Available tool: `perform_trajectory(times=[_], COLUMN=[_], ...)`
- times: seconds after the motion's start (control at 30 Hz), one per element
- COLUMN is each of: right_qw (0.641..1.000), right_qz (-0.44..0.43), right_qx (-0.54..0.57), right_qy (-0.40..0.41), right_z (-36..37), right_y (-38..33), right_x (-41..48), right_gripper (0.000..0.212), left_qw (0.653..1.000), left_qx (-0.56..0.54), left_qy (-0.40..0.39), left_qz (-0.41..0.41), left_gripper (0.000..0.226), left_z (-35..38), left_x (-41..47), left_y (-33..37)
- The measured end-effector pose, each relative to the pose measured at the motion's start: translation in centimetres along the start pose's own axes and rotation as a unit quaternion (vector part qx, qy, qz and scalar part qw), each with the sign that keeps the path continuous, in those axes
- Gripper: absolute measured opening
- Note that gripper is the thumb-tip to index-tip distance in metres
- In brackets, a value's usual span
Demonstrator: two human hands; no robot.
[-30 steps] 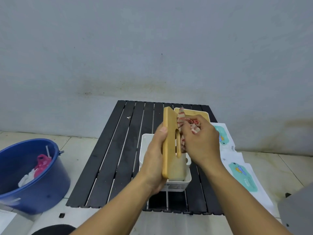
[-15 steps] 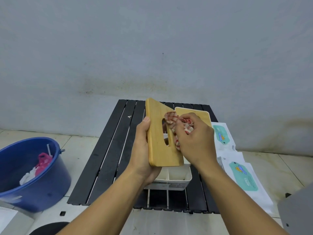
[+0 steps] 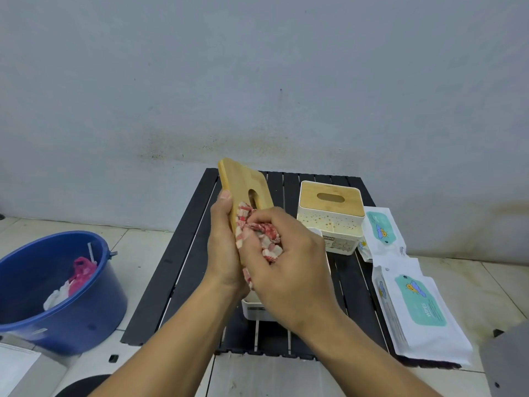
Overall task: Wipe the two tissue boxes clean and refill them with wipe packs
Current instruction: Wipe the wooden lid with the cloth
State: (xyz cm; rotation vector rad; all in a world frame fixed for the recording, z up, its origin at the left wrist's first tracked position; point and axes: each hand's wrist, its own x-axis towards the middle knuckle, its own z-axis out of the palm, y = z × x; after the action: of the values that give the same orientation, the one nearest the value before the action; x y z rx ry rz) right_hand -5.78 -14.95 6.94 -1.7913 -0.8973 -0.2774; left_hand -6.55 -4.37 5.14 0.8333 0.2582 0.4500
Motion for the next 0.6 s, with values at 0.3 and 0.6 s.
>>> perform_trajectory(times=[0.3,0.6], right_qw=[0.951,0.972], right_qz=[0.284,0.177], right_qx=[0.122,0.135], right_qy=[-0.023,0.069], right_z=[-2.3,-4.5], right_y=[6.0,3.8], right_x=[1.8,3.1], right_gripper=[0.016,0.035], left_qw=[0.997,0.983], left_qx=[-0.071,0.162], left_qy=[0.008,0.077], left_qz=[0.01,0.033], left_gripper=[0.061,0.033], left_z=[-0.3,-1.4], left_x=[0.9,3.2], left_y=[0.6,0.4])
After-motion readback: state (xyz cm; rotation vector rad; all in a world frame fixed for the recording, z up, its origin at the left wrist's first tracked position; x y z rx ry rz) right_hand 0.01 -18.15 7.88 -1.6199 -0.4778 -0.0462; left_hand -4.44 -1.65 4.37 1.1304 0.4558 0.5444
